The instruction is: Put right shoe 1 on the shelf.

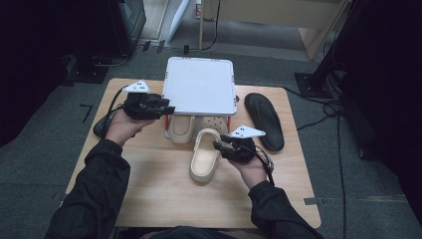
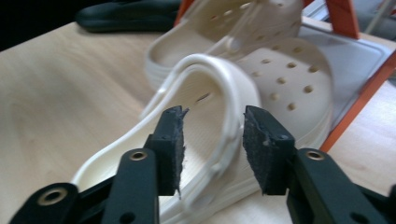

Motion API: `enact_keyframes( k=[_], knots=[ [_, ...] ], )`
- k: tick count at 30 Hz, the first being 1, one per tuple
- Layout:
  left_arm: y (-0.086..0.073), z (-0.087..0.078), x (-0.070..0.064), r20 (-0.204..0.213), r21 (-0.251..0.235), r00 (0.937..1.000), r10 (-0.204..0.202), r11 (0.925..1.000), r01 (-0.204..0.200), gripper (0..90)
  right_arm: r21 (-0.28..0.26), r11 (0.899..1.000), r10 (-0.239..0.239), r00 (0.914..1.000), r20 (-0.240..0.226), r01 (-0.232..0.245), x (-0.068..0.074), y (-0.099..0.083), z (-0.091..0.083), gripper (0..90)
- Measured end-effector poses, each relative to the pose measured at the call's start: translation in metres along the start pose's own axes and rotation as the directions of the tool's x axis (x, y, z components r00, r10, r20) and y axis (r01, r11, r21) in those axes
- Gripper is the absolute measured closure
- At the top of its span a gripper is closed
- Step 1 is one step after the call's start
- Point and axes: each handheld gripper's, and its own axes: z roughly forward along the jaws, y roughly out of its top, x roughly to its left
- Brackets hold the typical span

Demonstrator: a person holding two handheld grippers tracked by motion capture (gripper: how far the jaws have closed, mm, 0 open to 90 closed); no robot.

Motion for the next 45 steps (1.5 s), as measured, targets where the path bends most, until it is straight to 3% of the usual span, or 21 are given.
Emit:
enact_keyframes(
  k=[5, 14, 23, 34, 38, 41, 45],
  knots=[
    [0.0, 0.0, 0.0, -0.002, 0.001, 1.0, -0.006, 1.0, 0.006, 56.6, 0.018, 1.0, 0.012, 0.9989, -0.046, -0.011, 0.012, -0.011, -0.01, 67.5],
    [0.002, -0.001, 0.0, -0.024, 0.019, 0.9997, -0.005, 0.9998, 0.006, 68.5, 0.061, 0.998, 0.009, 0.9953, -0.096, -0.003, 0.034, -0.03, -0.016, 73.2],
    [0.005, -0.001, 0.001, -0.031, 0.041, 0.9994, -0.016, 0.999, 0.017, 72.2, 0.087, 0.996, 0.017, 0.9882, -0.152, -0.004, 0.055, -0.042, -0.012, 74.8],
    [0.006, -0.001, 0.003, -0.024, 0.049, 0.9995, -0.022, 0.9985, 0.023, 76.0, 0.151, 0.988, -0.009, 0.9772, -0.212, 0.041, 0.077, -0.055, 0.005, 75.0],
    [0.006, -0.001, 0.003, -0.026, 0.05, 0.9994, -0.025, 0.9984, 0.026, 76.0, 0.18, 0.982, -0.017, 0.9758, -0.218, 0.057, 0.081, -0.059, 0.014, 75.0],
    [0.006, -0.002, 0.003, -0.026, 0.051, 0.9994, -0.025, 0.9984, 0.026, 76.0, 0.206, 0.976, -0.026, 0.9805, -0.195, 0.067, 0.079, -0.062, 0.02, 77.5],
    [0.006, -0.001, 0.003, -0.024, 0.05, 0.9994, -0.024, 0.9984, 0.025, 76.1, 0.206, 0.976, -0.032, 0.9814, -0.189, 0.071, 0.076, -0.062, 0.019, 78.8]
  ],
)
